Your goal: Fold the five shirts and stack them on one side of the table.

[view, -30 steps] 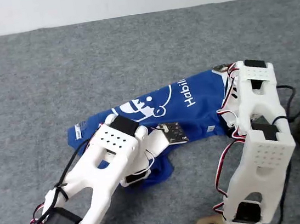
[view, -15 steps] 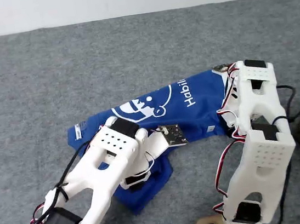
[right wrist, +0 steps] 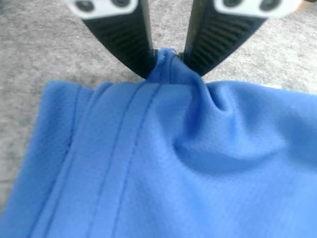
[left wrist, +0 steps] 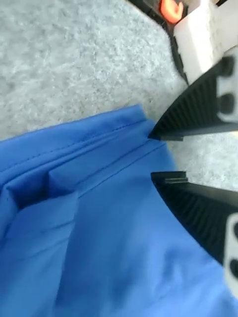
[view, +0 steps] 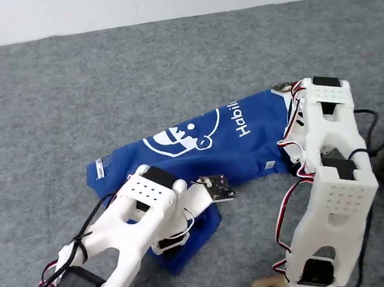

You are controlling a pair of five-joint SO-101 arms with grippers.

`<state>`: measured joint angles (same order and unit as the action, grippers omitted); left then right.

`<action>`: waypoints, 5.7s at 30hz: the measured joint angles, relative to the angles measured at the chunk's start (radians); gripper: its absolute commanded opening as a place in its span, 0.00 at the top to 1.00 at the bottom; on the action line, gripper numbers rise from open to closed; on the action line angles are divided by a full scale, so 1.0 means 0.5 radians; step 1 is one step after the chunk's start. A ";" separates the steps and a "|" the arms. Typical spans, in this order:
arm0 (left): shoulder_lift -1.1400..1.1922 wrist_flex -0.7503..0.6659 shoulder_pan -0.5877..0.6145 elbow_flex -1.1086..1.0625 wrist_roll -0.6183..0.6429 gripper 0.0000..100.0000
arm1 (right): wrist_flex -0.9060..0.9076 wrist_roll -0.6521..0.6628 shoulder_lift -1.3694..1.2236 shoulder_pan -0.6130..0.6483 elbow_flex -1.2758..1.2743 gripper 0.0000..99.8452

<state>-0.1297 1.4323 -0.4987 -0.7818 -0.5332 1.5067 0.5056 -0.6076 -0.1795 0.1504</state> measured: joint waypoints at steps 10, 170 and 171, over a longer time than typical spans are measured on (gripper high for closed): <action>0.000 -0.175 0.000 -0.157 0.000 0.89 | 0.000 0.000 0.000 0.000 0.000 0.99; 0.285 0.571 0.789 1.562 -1.366 1.00 | -0.150 0.899 0.700 -0.209 -0.006 0.99; 0.279 0.577 0.789 1.519 -1.415 1.00 | -0.141 0.918 0.700 -0.233 -0.006 0.99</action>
<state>0.0100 1.7208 -0.1043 -0.0222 -1.2405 1.4362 0.9643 -0.2578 -0.2961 0.1473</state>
